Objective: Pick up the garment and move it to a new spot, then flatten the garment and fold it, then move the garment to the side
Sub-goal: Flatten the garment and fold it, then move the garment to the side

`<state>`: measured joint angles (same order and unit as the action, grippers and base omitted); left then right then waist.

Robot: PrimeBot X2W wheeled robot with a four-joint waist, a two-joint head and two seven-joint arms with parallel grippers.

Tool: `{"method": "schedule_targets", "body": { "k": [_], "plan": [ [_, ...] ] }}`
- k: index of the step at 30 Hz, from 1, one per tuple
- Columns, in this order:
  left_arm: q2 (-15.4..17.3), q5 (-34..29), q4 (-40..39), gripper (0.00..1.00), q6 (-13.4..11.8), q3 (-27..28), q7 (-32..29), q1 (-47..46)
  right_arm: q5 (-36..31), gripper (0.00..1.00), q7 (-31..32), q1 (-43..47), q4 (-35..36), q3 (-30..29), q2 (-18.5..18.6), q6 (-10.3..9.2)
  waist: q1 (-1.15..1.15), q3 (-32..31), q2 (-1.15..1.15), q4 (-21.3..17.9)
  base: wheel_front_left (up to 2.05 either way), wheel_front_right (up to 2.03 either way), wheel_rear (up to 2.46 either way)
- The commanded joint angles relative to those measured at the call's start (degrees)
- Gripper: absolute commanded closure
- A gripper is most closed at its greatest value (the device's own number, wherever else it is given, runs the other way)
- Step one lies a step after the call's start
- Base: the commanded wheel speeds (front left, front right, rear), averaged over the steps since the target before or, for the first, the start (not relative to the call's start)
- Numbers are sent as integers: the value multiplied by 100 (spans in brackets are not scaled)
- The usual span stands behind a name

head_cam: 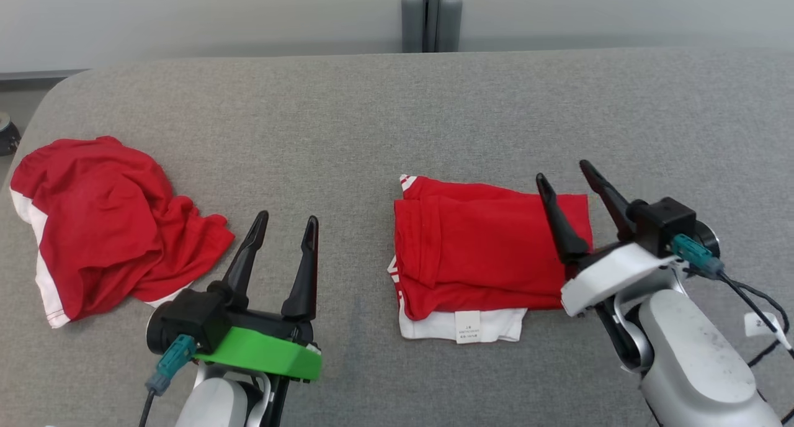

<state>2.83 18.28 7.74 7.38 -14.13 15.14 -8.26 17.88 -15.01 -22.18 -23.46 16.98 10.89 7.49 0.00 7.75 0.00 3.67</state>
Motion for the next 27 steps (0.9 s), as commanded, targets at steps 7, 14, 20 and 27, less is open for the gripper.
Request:
{"method": "schedule_targets", "body": {
  "k": [7,14,20,27],
  "plan": [
    [13,-195,-73,0,17,106,-2,66,-551,0,-18,863,953,-760,-158,0,0,-64,0,-255,0,0,0],
    [14,-297,-117,0,17,193,-2,287,-751,0,-18,1355,1333,-1200,-449,-2,0,-77,0,-334,0,0,0],
    [13,-373,-109,0,17,295,-2,364,-846,0,-18,1499,1470,-1337,-563,-2,0,-99,0,-338,0,0,0],
    [13,-386,-95,0,17,245,-2,392,-887,0,-19,1520,1496,-1361,-620,-2,0,-96,0,-307,0,0,0]
  ]
}}
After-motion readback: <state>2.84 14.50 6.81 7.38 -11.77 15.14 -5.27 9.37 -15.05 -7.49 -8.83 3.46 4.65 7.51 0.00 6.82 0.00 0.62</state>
